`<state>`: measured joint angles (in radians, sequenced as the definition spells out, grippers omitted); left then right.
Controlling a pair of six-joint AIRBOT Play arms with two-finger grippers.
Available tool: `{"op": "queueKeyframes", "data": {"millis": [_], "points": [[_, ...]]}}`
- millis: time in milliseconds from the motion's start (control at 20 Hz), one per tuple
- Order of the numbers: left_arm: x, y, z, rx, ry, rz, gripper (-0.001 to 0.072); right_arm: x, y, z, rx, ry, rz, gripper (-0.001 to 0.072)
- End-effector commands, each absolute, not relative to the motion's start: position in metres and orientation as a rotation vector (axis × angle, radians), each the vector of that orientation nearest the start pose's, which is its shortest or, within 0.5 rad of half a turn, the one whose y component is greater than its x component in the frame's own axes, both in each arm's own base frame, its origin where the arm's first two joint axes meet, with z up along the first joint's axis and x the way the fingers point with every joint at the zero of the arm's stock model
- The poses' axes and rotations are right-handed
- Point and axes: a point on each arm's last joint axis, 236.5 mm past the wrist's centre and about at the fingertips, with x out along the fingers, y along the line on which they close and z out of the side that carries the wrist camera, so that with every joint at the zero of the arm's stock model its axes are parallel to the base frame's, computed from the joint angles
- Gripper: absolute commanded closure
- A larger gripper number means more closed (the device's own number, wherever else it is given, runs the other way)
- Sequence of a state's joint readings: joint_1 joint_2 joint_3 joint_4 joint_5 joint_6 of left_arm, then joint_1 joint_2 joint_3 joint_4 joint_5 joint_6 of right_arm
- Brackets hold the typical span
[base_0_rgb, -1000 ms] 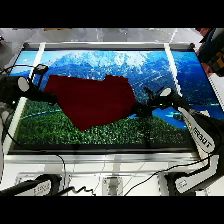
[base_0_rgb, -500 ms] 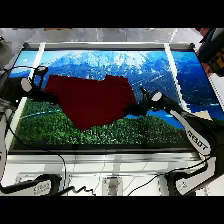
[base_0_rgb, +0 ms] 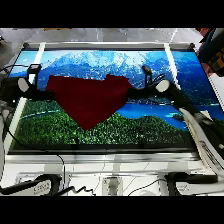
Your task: Fold the clothes and pants, and hang the long-sleeved shirts on hangers.
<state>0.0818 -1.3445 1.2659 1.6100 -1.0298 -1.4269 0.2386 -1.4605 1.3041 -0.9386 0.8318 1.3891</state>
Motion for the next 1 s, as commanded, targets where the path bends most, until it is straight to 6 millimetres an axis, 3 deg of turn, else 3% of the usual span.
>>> {"op": "queueKeyframes", "data": {"millis": [0, 50, 150, 250, 400, 450, 500, 650, 700, 800, 900, 950], "points": [[0.427, 0.053, 0.03, 0.074, 1.149, 0.053, 0.0232, 0.442, 0.205, 0.157, 0.205, 0.74, 0.573, 0.0695], [0.419, 0.052, 0.02, 0.057, 1.201, 0.059, 0.0232, 0.435, 0.2, 0.177, 0.174, 0.693, 0.572, 0.0695], [0.407, 0.034, -0.006, -0.033, 1.31, 0.016, 0.0232, 0.424, 0.195, 0.194, 0.144, 0.662, 0.572, 0.0695], [0.409, -0.006, -0.034, -0.203, 1.371, -0.08, 0.0227, 0.416, 0.196, 0.189, 0.138, 0.697, 0.587, 0.0695], [0.418, -0.09, -0.061, -0.469, 1.411, -0.348, 0.0215, 0.413, 0.196, 0.178, 0.134, 0.728, 0.588, 0.0694], [0.423, -0.115, -0.065, -0.537, 1.4, -0.43, 0.0141, 0.414, 0.196, 0.176, 0.134, 0.733, 0.587, 0.0694], [0.428, -0.139, -0.07, -0.597, 1.384, -0.493, -0.0013, 0.414, 0.196, 0.174, 0.133, 0.736, 0.586, 0.0695], [0.436, -0.178, -0.098, -0.674, 1.384, -0.532, 0.0017, 0.414, 0.196, 0.174, 0.132, 0.736, 0.586, 0.0695], [0.437, -0.184, -0.108, -0.666, 1.384, -0.521, 0.0043, 0.414, 0.196, 0.174, 0.132, 0.736, 0.586, 0.0694], [0.446, -0.19, -0.118, -0.644, 1.35, -0.49, 0.02, 0.414, 0.196, 0.174, 0.132, 0.736, 0.586, 0.0694], [0.456, -0.192, -0.112, -0.629, 1.31, -0.484, 0.0574, 0.415, 0.194, 0.174, 0.126, 0.734, 0.582, 0.0694], [0.459, -0.193, -0.103, -0.62, 1.297, -0.503, 0.0693, 0.417, 0.189, 0.173, 0.094, 0.726, 0.568, 0.0694]]}}
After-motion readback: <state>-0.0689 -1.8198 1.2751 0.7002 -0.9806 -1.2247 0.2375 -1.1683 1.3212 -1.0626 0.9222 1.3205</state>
